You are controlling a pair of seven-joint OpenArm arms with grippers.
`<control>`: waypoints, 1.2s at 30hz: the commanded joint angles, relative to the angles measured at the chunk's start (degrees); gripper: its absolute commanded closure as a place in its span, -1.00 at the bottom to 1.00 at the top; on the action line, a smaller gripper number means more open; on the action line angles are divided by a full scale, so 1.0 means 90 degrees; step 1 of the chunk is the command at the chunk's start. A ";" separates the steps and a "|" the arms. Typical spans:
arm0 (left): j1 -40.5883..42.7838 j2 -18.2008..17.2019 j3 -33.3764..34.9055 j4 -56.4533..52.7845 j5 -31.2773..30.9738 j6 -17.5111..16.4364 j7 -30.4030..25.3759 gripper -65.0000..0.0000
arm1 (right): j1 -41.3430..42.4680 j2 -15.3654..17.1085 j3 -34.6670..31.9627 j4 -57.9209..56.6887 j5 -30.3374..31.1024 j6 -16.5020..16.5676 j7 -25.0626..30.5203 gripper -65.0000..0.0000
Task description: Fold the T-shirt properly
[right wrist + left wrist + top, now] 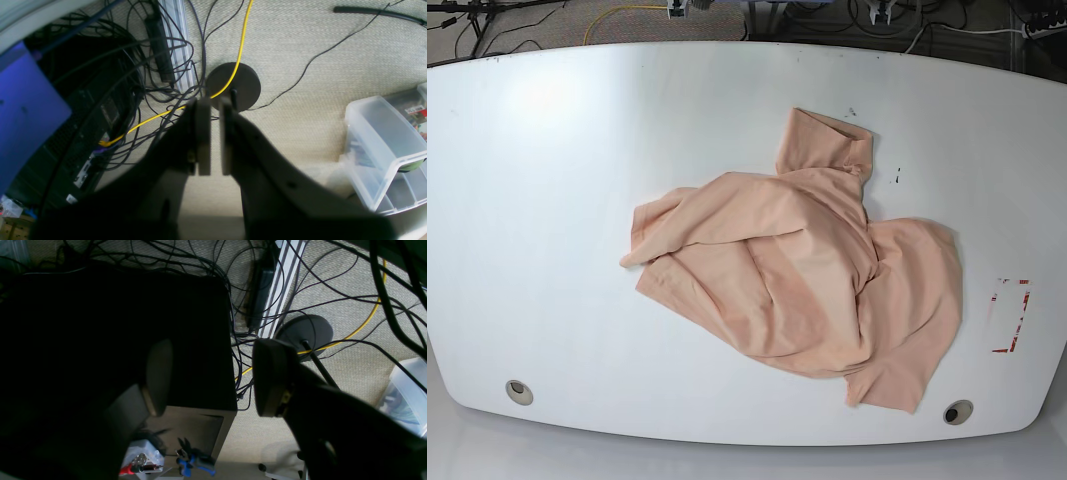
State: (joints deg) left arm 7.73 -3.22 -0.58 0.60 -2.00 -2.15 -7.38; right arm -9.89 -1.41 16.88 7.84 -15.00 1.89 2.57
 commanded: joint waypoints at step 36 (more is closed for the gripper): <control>0.0056 -0.0014 0.0022 0.0021 0.0023 -0.0001 -0.0053 -0.11 | -0.0062 0.0027 0.0053 -0.0093 0.0000 -0.0043 0.0041 0.87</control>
State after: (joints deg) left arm 7.77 -3.11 -0.36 0.95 -2.00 -2.17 -8.19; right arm -9.93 -1.13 17.21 7.29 -15.00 1.48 2.85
